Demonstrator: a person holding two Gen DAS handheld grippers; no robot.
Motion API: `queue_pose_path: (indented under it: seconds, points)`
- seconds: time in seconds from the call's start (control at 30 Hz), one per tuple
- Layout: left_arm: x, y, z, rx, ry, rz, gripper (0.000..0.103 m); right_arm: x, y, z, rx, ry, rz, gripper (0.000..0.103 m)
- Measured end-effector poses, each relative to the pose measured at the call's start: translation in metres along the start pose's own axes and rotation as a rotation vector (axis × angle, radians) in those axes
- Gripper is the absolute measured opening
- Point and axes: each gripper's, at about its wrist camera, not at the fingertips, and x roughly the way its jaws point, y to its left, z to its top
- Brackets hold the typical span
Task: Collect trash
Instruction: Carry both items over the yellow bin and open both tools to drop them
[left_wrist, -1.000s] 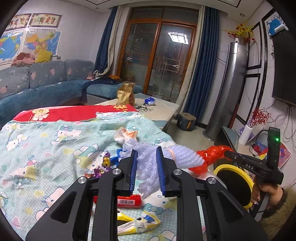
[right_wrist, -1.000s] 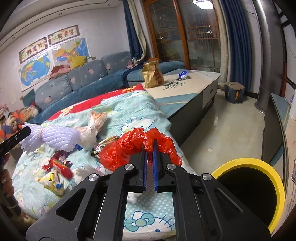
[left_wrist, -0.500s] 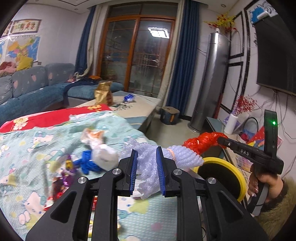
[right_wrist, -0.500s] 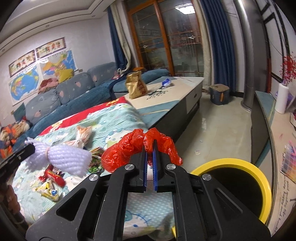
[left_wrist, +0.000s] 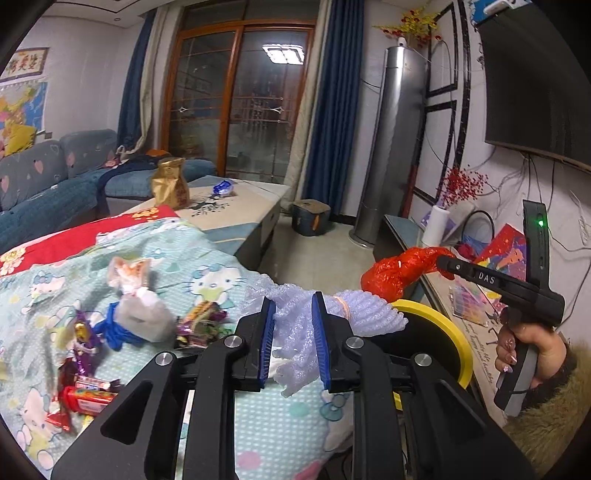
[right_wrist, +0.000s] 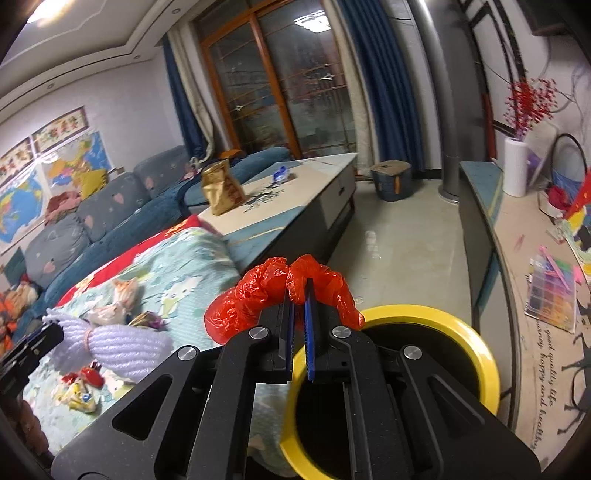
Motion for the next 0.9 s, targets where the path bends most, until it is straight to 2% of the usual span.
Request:
queue_pose_path:
  seconds: [0.23,0.53,0.9]
  points:
    - [0.015,-0.024,-0.003,0.041,0.02,-0.04,0.019,-0.008,-0.033,-0.001,0.047,-0.015,-0.066,0.002]
    - [0.034,-0.059,-0.009,0.1,0.049,-0.091,0.019,-0.013,-0.075,-0.008,0.085,0.011,-0.157,0.002]
    - [0.061,-0.099,-0.024,0.172,0.106,-0.134,0.019,-0.012,-0.094,-0.019,0.069,0.061,-0.198,0.002]
